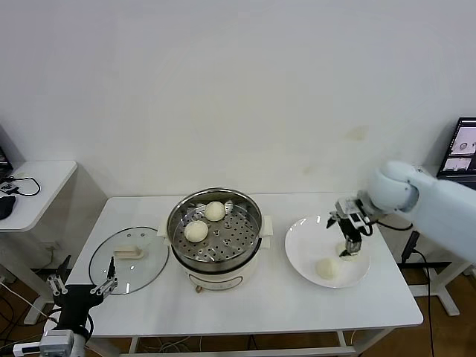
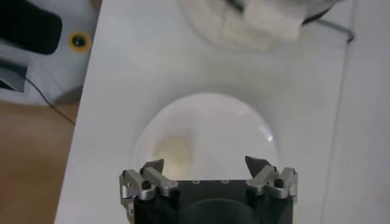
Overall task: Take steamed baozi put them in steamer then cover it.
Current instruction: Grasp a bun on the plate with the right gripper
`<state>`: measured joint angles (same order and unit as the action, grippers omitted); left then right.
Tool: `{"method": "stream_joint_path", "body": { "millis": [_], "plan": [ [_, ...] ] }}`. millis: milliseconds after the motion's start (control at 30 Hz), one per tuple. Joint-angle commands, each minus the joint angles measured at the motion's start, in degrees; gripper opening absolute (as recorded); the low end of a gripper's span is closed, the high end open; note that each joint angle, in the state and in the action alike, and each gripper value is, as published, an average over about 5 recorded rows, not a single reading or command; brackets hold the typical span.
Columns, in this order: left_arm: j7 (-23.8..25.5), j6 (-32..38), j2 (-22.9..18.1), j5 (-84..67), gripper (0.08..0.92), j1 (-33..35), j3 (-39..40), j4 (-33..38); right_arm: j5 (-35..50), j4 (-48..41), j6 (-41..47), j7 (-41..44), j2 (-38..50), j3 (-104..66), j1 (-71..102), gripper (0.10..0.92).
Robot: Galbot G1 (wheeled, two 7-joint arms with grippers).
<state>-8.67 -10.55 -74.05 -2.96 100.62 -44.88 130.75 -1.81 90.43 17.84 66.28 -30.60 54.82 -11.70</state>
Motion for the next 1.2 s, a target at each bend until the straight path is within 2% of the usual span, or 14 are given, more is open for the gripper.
{"method": "stream_joint_path", "body": {
  "millis": [33, 800, 900, 1200],
  "plan": [
    [0.0, 0.0, 0.0, 0.0, 0.823, 0.0, 0.0, -0.3, -7.1, -3.1, -1.4, -0.2, 0.8, -6.5, 13.1, 0.823],
    [0.1, 0.0, 0.0, 0.0, 0.823, -0.4, -0.5, -1.2, -9.3, -13.7, -1.5, -3.1, -10.4, -9.5, 17.9, 0.808],
    [0.1, 0.0, -0.1, 0.0, 0.823, -0.5, -0.5, -1.3, -9.4, -14.5, -1.3, -3.3, -11.1, -9.4, 17.9, 0.787],
    [0.1, 0.0, -0.2, 0.0, 0.823, -0.5, -0.5, -1.4, -9.0, -15.1, -0.8, -2.5, -11.4, -9.5, 17.1, 0.651]
  ]
}}
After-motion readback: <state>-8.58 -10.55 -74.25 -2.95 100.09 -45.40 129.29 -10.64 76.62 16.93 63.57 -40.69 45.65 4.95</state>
